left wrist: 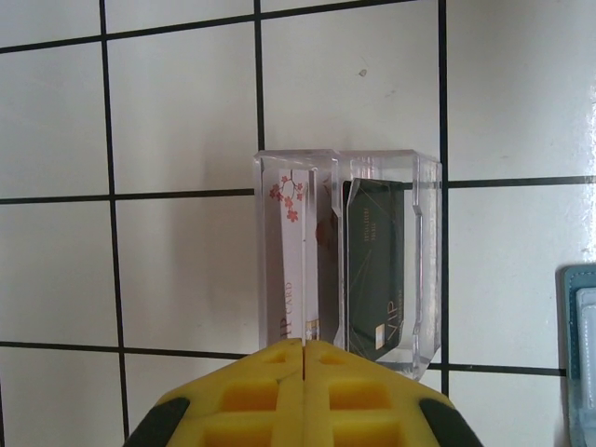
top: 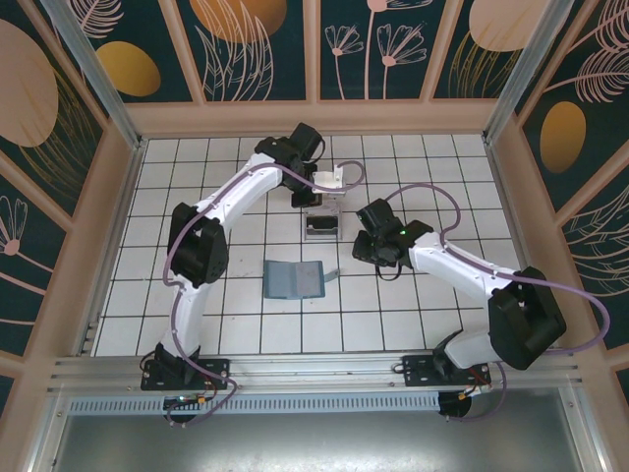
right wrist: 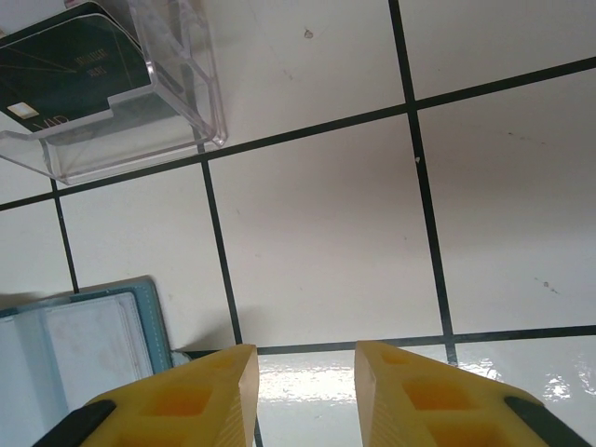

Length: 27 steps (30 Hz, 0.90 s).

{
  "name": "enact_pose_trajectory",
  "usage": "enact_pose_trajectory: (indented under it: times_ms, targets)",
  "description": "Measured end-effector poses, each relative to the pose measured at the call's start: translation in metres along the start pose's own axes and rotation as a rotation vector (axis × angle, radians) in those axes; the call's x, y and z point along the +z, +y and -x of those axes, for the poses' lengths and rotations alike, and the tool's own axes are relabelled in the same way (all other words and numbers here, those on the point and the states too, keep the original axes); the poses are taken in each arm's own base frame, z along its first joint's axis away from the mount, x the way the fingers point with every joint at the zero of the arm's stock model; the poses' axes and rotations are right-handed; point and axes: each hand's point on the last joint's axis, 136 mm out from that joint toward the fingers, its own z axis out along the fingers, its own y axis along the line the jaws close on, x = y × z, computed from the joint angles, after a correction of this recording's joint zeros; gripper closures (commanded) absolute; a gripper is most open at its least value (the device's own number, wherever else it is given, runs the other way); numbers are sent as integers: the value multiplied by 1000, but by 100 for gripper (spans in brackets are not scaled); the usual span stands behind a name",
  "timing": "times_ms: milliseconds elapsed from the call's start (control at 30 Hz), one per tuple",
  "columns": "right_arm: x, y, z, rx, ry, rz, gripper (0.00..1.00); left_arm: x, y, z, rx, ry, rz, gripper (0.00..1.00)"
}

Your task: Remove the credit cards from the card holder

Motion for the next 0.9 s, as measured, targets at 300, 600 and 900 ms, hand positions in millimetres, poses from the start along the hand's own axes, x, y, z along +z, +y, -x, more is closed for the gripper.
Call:
enact_pose_trajectory:
  times_ms: [300,600,900]
  targets:
    - [0,0,0,0,0,0,67,13,-1,-3,10,26,-23,100]
    - [0,0,0,1,1,2,67,27,-2,-6,15,46,-43,94]
    - [0,0,0,1,2,2,67,38,-1,-8,16,68,-47,81]
